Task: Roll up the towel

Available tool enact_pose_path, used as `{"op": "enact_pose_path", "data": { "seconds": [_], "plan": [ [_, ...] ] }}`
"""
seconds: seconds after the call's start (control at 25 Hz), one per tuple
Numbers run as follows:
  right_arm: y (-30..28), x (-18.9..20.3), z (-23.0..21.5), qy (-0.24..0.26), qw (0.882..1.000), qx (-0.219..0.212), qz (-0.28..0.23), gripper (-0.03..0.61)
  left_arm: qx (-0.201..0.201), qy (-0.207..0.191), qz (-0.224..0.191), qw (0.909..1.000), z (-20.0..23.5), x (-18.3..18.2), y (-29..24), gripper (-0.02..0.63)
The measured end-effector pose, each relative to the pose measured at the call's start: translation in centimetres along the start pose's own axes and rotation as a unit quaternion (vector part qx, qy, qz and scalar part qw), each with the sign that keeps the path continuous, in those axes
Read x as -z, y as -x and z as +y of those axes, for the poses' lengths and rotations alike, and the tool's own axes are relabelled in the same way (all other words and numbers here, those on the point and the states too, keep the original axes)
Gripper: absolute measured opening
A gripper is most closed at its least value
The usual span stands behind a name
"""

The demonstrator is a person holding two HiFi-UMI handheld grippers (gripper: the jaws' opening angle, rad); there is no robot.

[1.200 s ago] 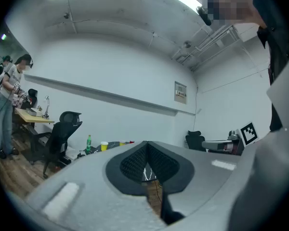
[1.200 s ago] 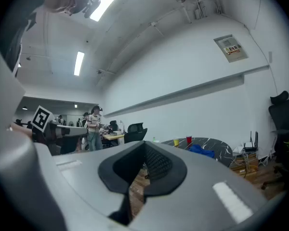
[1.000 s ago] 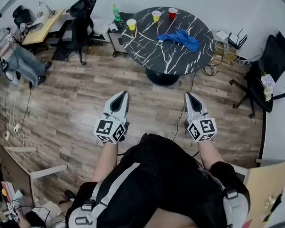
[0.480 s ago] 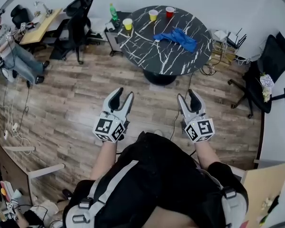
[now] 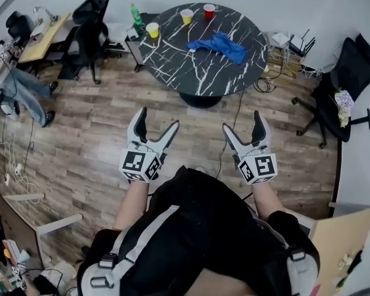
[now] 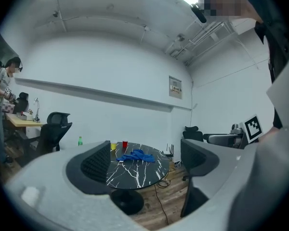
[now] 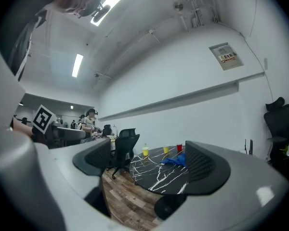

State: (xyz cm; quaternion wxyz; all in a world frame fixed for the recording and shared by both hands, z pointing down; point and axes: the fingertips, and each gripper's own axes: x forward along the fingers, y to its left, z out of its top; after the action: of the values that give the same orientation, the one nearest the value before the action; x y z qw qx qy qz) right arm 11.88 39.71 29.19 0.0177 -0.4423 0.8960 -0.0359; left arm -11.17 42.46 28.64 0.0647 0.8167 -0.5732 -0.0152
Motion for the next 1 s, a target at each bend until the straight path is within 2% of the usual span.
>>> {"op": "enact_pose_path", "data": {
  "seconds": [0.28, 0.52, 0.84, 1.0],
  "plan": [
    [2.1, 1.7, -5.4, -0.012, 0.999, 0.032, 0.023, 0.457, 0.025, -0.003, 0.044, 0.9987, -2.5, 2.7, -4.1, 0.455],
    [1.7, 2.3, -8.3, -0.019, 0.998, 0.056, 0.031, 0.457, 0.055, -0.016, 0.062, 0.9964, -4.1, 3.4, -7.6, 0.454],
    [-2.4, 3.3, -11.3, -0.012, 0.996, 0.072, 0.043, 0.454, 0.068, -0.015, 0.066, 0.9954, -0.6, 4.0, -13.5, 0.454],
    [-5.3, 3.3, -14.2, -0.023, 0.995, 0.089, 0.049, 0.423, 0.082, -0.007, 0.072, 0.994, 1.6, 4.0, -18.1, 0.454]
  ]
}}
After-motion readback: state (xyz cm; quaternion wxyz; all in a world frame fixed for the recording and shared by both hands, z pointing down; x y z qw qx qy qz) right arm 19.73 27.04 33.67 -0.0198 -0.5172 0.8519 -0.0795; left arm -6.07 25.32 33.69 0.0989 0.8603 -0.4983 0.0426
